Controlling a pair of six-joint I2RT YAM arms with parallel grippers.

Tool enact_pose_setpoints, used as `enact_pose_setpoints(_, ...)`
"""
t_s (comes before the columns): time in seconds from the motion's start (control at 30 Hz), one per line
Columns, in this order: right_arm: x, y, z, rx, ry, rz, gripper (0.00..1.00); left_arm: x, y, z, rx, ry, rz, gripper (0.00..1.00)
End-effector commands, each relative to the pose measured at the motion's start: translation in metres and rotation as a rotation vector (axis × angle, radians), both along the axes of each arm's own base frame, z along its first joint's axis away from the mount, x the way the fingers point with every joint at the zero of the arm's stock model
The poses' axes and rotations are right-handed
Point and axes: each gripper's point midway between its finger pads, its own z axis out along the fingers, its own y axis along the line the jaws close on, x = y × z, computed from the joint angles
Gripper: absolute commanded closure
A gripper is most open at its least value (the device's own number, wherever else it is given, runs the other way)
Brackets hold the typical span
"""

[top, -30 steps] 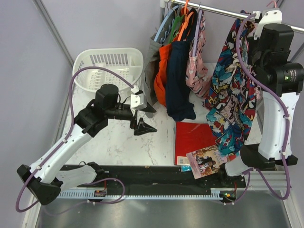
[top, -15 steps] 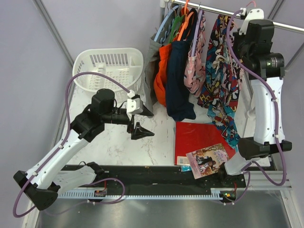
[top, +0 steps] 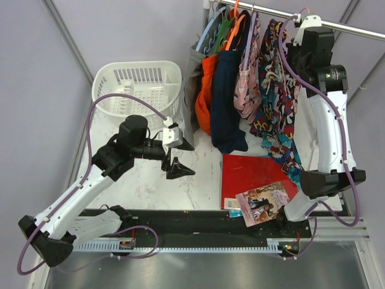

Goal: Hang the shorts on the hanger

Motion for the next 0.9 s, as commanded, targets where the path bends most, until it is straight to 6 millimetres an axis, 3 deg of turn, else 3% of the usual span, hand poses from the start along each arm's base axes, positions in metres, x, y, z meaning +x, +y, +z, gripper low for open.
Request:
enact_pose_setpoints(0.0, 0.015, 0.004, 0.009, 0.043, -0.077, 0.003, 1.0, -0.004, -0.001, 0.006, -0.026, -0.003, -0.01, 0.1)
enact_pose_setpoints(0.47, 0.018, 0.013, -0.013, 0.055, -0.065, 0.035, 1.0, -0.003, -0.002, -0.001, -0.013, 0.015, -0.014, 0.1)
enact_pose_setpoints(0.63, 0.008, 0.01, -0.003, 0.051, -0.11, 0.02, 1.0, -0.002, -0.004, 0.0, -0.011, 0.025, -0.016, 0.1)
enact_pose_setpoints(0.87, 0.006, 0.017, -0.021, 0.037, -0.073, 0.033, 1.0, 0.0, -0.005, -0.003, -0.008, 0.035, -0.008, 0.1)
